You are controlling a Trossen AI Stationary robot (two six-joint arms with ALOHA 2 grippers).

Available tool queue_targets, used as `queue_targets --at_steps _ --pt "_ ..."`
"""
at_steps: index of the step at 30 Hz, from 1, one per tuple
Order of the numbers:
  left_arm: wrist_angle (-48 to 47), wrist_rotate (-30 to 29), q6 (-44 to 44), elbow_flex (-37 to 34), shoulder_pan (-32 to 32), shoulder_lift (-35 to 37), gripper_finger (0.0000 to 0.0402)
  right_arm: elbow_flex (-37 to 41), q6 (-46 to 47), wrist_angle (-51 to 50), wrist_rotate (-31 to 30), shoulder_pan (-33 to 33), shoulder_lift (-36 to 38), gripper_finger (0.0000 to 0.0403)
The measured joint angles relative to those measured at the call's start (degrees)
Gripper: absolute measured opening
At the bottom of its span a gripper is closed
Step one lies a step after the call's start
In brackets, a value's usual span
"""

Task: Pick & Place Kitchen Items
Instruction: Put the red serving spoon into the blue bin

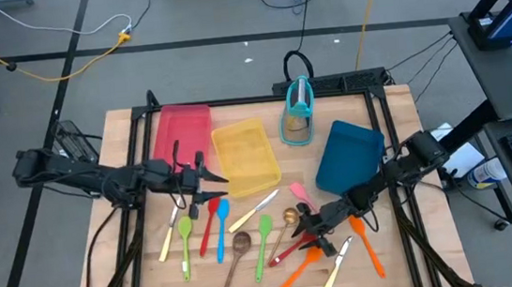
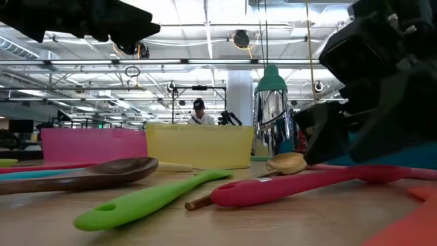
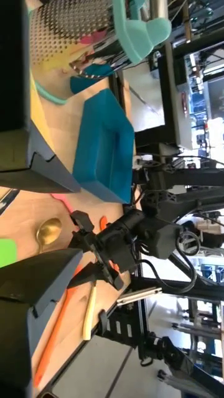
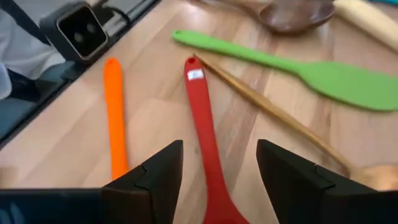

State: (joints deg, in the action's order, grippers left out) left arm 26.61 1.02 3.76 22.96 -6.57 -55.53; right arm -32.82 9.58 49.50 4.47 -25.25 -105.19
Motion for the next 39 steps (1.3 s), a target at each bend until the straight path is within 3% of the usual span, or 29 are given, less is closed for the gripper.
queue_targets --at_steps 11,16,21,23,28,35,39 --pt "0.11 0.00 -0.93 0.00 0.00 -0.28 0.0157 -0.11 -9.82 -6.10 -2.11 -0.01 0.10 0.0154" --pt "-0.09 0.00 -1.29 0.00 0.00 -0.28 0.0157 -0.07 -13.09 -6.25 -2.81 0.09 0.07 0.0097" --pt "-0.27 0.00 -1.71 0.00 0.00 -0.28 0.0157 -0.07 -9.15 -5.59 -2.73 0.13 0.80 0.0022" --pt "-0.29 0.00 -1.71 0.00 0.00 -0.28 0.0157 -0.02 -7.54 -4.73 -2.81 0.15 1.23 0.0010" --pt "-0.58 0.02 -1.71 0.00 0.00 -0.28 0.0157 0.14 -4.69 -5.46 -2.88 0.06 4.72 0.0010" --pt "-1.57 0.02 -2.87 -0.02 0.00 -0.28 0.0157 0.09 -4.26 -9.52 -3.42 0.06 15.35 0.0001" --pt "-1.59 0.03 -2.90 -0.02 0.00 -0.28 0.0157 0.02 -3.71 -11.41 -7.24 0.04 18.19 0.0009"
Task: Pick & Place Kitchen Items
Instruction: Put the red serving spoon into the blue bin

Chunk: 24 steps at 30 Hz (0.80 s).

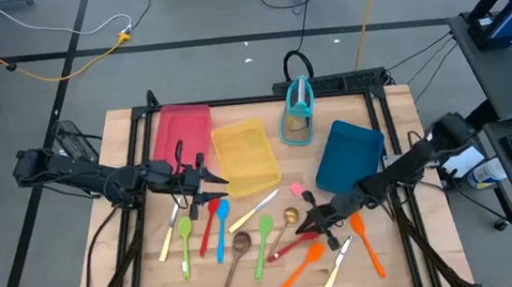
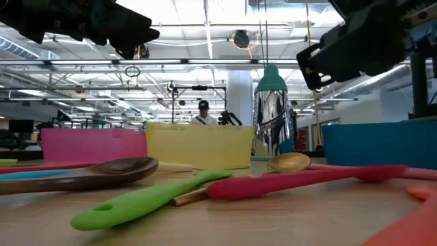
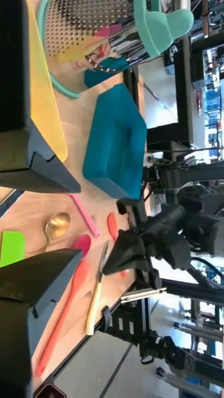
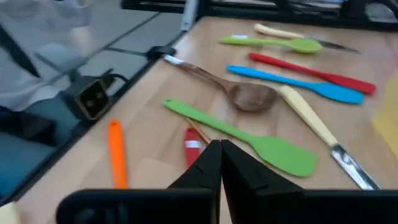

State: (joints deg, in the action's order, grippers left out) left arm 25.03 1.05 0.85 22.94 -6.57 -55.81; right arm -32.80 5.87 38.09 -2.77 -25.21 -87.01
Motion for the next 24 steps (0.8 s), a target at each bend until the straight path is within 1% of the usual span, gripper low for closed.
queue_targets --at_steps 2,5,9,13,18,24 --pt "-0.03 -0.01 0.10 0.00 0.00 0.00 0.0157 -0.06 2.09 1.19 -0.26 0.02 -0.95 0.0023" --pt "-0.01 0.01 0.12 0.00 0.00 0.00 0.0157 -1.63 2.59 1.57 -0.20 -0.36 -3.55 0.0055" --pt "-0.01 0.01 0.15 0.00 0.00 0.00 0.0157 -5.24 0.91 1.52 -0.13 -1.42 -10.43 0.0096" --pt "-0.12 0.01 0.32 0.00 0.00 0.00 0.0157 -8.10 0.93 1.50 -0.02 -1.97 -17.14 0.0125" --pt "-0.36 0.03 0.16 0.00 0.00 0.00 0.0157 -8.39 5.10 1.55 -0.15 -1.81 -21.80 0.0136" --pt "-1.40 0.12 -0.13 -0.01 0.00 0.00 0.0157 -8.57 3.59 3.57 -0.97 -1.82 -26.08 0.0122"
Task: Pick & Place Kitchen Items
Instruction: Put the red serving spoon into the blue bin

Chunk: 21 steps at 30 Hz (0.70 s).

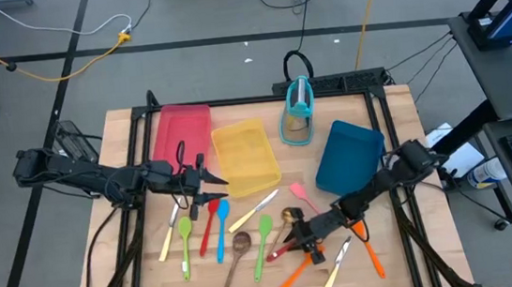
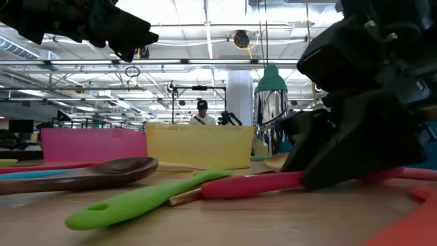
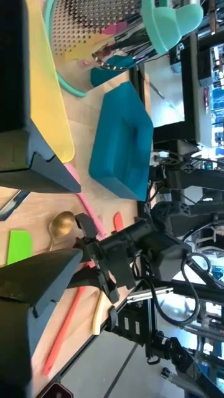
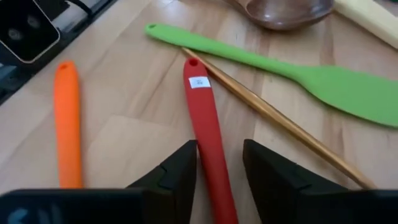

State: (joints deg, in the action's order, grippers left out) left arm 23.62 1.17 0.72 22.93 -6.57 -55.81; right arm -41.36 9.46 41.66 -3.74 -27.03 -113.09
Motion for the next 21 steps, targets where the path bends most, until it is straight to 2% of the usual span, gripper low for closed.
queue_targets --at_steps 4,9,15,21 --pt "-0.01 0.00 -0.05 0.00 -0.01 0.00 0.0157 -0.02 -4.55 0.00 -0.38 0.17 -0.88 0.0096" --pt "-0.16 0.00 -0.19 -0.01 0.00 0.00 0.0157 0.03 -5.65 0.19 0.13 1.01 -0.98 0.0035" --pt "-0.30 0.00 -0.19 0.00 0.00 0.00 0.0157 0.17 -5.48 3.09 2.70 1.17 1.03 0.0033" --pt "-0.38 0.00 -0.17 0.00 -0.01 0.00 0.0157 0.37 -5.59 -6.86 2.47 0.83 11.57 0.0035"
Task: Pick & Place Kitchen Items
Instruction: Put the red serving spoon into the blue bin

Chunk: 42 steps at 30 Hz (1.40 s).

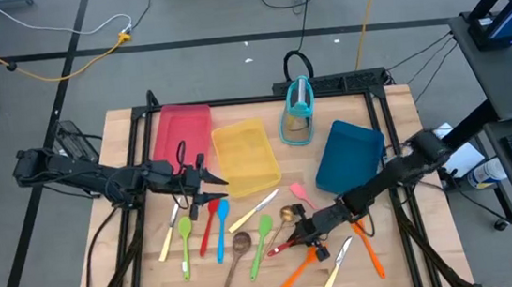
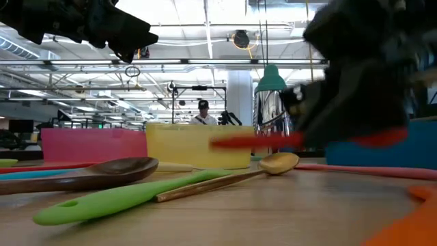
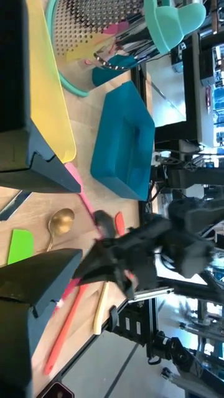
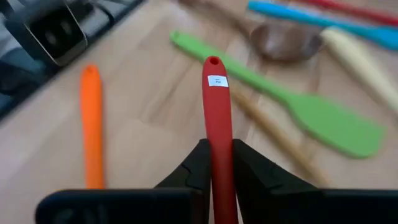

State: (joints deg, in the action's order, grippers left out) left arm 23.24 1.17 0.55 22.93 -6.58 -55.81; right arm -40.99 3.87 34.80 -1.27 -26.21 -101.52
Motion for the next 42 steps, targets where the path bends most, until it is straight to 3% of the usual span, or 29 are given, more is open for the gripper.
queue_targets --at_steps 6,13,18,23,28,30,34,42 --pt "-0.87 0.00 0.00 -0.01 -0.01 0.00 0.0157 -0.13 0.26 -14.53 -5.81 -0.16 14.87 0.0038" --pt "-0.83 -0.02 -0.71 -0.01 0.00 0.00 0.0157 -0.15 10.76 -39.36 -26.69 -0.16 31.71 0.0043" --pt "-0.91 -0.02 -0.73 -0.01 0.00 0.00 0.0157 -0.15 27.74 -55.60 -42.99 -0.12 37.28 0.0042" --pt "-1.04 -0.02 -0.86 -0.01 0.01 0.00 0.0157 -0.15 57.36 -72.91 -52.51 0.43 38.33 0.0045" --pt "-1.19 -0.03 -0.87 -0.01 0.00 0.00 0.0157 2.77 78.02 -80.94 -53.51 1.59 37.36 0.0046" --pt "-1.24 -0.04 -0.87 -0.01 0.00 0.00 0.0157 4.74 82.06 -80.98 -50.34 2.98 37.24 0.0046" --pt "-1.22 -0.04 -0.86 -0.01 -0.01 0.00 0.0157 8.88 85.58 -80.98 -42.72 6.79 37.20 0.0047" --pt "-1.11 -0.04 -1.04 -0.01 -0.01 0.00 0.0157 14.34 84.66 -77.07 -42.08 16.49 37.20 0.0047"
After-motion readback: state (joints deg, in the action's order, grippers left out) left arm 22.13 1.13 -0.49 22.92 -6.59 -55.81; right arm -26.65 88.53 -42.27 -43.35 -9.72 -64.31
